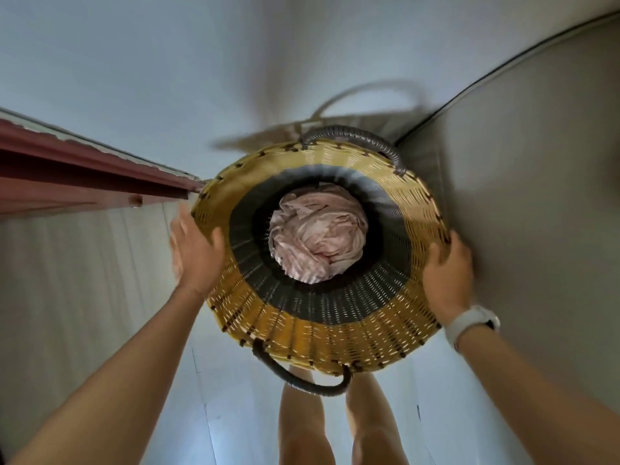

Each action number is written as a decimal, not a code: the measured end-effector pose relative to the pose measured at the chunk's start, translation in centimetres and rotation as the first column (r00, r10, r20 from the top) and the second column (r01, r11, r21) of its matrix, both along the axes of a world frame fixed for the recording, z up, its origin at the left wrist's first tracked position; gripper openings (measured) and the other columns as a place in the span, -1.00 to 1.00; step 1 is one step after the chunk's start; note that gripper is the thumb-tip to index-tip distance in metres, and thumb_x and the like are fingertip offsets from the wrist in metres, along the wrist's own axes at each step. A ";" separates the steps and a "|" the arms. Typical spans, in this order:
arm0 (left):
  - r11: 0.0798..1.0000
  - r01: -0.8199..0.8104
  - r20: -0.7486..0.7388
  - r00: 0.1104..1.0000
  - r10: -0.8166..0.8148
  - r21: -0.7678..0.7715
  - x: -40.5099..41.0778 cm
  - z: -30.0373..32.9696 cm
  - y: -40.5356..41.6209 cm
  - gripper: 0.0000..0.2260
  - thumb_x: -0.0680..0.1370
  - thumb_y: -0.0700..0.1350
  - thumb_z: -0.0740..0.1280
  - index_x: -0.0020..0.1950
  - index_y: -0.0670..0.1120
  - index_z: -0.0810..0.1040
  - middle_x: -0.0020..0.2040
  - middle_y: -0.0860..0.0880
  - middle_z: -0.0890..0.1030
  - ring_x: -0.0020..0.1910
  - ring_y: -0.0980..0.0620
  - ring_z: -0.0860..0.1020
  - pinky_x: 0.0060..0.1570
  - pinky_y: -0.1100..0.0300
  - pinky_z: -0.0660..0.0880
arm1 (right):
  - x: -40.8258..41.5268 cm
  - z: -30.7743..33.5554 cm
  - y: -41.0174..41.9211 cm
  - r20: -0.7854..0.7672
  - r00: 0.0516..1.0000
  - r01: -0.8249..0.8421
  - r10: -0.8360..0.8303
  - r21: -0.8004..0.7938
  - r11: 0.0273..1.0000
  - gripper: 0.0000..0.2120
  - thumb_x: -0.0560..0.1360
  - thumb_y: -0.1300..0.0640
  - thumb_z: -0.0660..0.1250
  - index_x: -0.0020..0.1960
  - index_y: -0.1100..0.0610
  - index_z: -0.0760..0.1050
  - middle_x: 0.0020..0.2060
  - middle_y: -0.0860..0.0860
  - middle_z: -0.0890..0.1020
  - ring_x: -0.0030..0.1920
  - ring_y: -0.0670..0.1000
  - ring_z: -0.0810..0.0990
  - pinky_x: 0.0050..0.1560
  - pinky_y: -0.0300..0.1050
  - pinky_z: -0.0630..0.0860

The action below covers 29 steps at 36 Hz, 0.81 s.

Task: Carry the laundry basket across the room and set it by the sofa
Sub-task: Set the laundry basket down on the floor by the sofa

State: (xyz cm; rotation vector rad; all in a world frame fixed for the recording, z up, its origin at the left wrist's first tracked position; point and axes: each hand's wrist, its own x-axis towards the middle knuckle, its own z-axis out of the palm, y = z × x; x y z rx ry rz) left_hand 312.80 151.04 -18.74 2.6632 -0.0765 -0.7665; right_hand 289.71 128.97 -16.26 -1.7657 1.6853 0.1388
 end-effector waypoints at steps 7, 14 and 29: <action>0.979 0.172 0.090 0.979 -0.183 0.112 2.7 -1.0 -3.3 -0.63 0.59 -0.05 0.15 0.40 -0.08 0.31 0.25 -0.26 0.49 0.19 -0.27 0.49 0.07 -0.11 0.44 | -1.6 -0.9 0.2 -0.222 0.972 -0.096 0.080 -0.065 0.993 -0.58 0.54 0.17 0.10 0.38 0.22 0.23 0.31 0.31 0.37 0.29 0.34 0.37 0.25 0.22 0.34; 0.988 0.041 0.168 0.984 -0.066 0.148 0.8 -0.2 0.3 -0.70 0.61 -0.02 0.11 0.17 -0.16 0.51 0.02 -0.26 0.62 -0.04 -0.28 0.58 -0.03 -0.13 0.54 | 0.3 -0.2 -1.3 -0.215 0.940 -0.290 0.263 -0.103 0.951 -0.64 0.53 0.23 0.10 0.32 0.21 0.35 0.17 0.29 0.46 0.18 0.31 0.42 0.10 0.10 0.40; 0.990 -0.136 0.108 0.985 0.132 0.031 -1.9 -0.4 0.6 -0.69 0.61 -0.02 0.10 0.07 -0.16 0.56 -0.09 -0.21 0.63 -0.21 -0.10 0.52 -0.04 -0.02 0.53 | 7.0 -0.7 -6.7 -0.251 0.871 -0.479 0.421 -0.249 0.842 -0.63 0.49 0.25 0.13 0.30 0.17 0.37 0.11 0.30 0.49 0.13 0.33 0.43 -0.05 0.16 0.41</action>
